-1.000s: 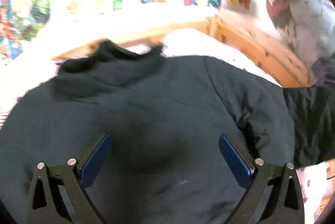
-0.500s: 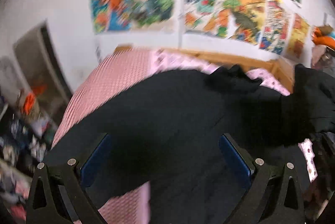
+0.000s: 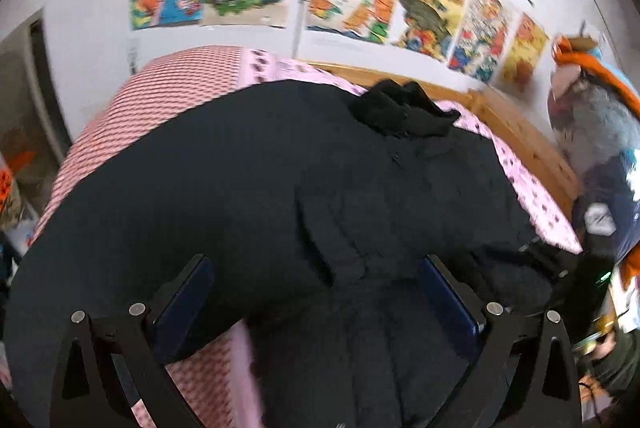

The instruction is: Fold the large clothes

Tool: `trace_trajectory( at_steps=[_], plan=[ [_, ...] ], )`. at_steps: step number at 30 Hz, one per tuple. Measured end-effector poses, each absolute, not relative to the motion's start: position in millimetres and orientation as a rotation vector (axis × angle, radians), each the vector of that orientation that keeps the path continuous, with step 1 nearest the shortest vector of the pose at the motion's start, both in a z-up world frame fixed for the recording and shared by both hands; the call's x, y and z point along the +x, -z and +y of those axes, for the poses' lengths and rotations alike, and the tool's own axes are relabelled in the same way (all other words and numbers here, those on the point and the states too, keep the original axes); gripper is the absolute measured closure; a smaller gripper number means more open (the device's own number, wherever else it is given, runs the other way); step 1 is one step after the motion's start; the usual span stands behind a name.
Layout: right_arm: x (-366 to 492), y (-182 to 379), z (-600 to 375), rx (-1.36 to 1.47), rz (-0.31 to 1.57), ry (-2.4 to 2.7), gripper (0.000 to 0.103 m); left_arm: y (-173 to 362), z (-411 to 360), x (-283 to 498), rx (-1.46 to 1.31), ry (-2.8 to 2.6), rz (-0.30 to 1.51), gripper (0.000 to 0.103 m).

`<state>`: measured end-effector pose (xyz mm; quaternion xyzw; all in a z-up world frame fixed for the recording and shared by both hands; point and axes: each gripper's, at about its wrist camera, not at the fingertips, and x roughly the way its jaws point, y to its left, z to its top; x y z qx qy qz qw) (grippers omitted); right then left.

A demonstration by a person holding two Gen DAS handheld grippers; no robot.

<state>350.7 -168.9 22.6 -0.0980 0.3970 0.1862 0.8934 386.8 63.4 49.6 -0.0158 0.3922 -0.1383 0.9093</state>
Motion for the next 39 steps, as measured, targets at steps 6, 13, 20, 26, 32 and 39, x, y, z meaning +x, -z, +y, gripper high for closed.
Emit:
trace_trajectory(
  at_steps=[6,13,20,26,32,39],
  plan=[
    [359.4,-18.2,-228.8,-0.218,0.855,-0.153,0.034,-10.2,3.9,423.5,0.083,0.254,0.838,0.001],
    [407.1,35.7,-299.6,-0.147,0.971,0.023,0.015,55.1,-27.7,470.7,0.101,0.201,1.052,0.001],
    [400.4,62.3,-319.1,-0.019,0.986,-0.063,0.004,90.0,-30.2,476.6,0.112,0.158,1.118,0.0],
    [373.2,60.1,-315.2,0.001,0.941,-0.081,0.003,63.6,-11.0,447.4,0.011,0.175,1.064,0.0],
    [334.2,20.9,-303.4,-0.011,0.824,-0.088,0.003,1.3,37.9,366.6,-0.176,0.195,0.901,0.0],
    [338.8,-30.1,-246.0,-0.027,0.752,-0.171,0.003,-34.9,119.2,283.6,-0.262,-0.061,0.792,0.0]
  ],
)
